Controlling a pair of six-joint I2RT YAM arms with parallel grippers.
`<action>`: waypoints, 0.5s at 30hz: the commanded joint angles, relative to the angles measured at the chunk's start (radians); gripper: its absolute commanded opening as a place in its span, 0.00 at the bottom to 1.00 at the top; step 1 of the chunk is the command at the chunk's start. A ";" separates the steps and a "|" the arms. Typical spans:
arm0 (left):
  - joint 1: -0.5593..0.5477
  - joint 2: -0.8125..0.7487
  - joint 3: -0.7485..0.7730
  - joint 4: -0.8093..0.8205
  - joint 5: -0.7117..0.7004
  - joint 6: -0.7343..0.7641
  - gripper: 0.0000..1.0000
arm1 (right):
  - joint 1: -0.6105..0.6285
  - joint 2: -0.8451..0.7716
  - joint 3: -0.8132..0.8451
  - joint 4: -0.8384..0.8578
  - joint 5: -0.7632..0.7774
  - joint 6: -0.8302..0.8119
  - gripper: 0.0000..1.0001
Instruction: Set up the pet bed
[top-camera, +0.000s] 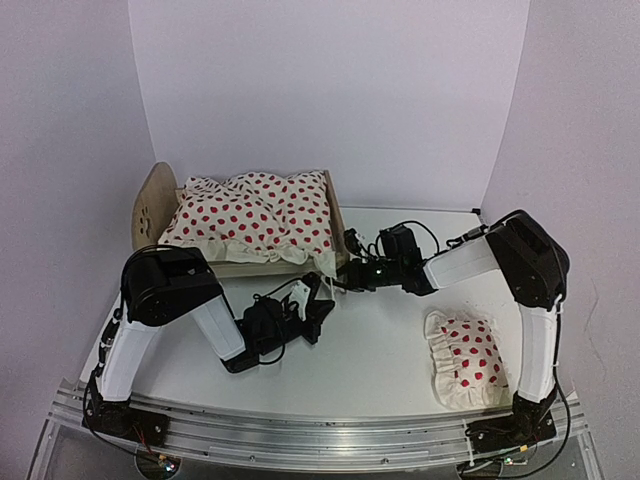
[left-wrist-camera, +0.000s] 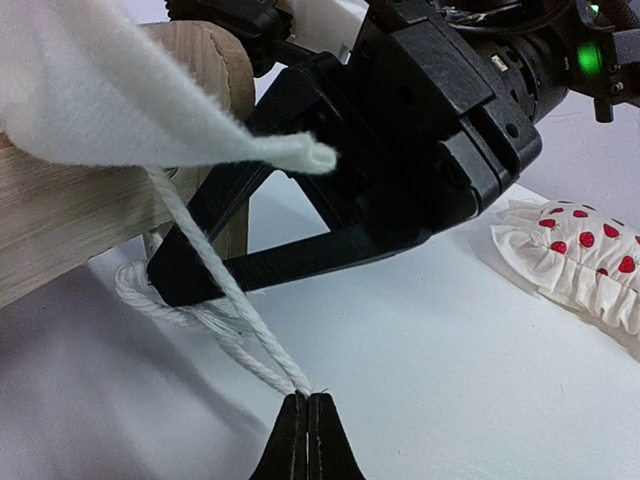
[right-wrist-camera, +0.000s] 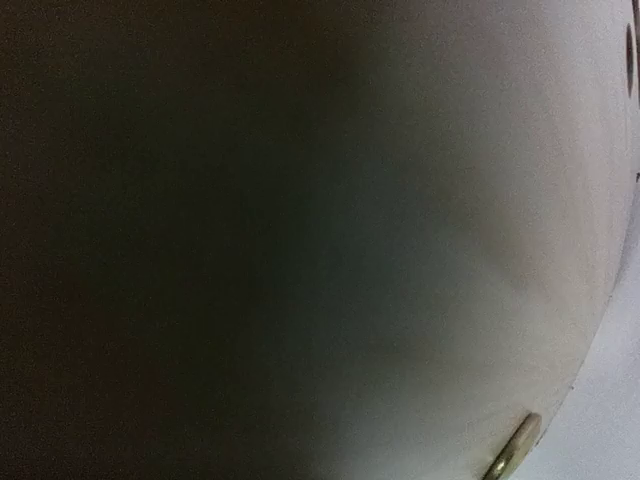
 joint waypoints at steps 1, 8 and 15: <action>0.001 -0.041 -0.012 0.212 0.022 0.080 0.01 | 0.015 0.046 -0.005 0.107 -0.095 0.053 0.00; 0.000 -0.108 -0.095 0.178 0.044 0.194 0.38 | 0.014 0.062 -0.016 0.150 -0.085 0.054 0.00; -0.002 -0.230 -0.208 0.148 0.039 0.272 0.50 | 0.014 0.079 -0.010 0.150 -0.061 0.061 0.00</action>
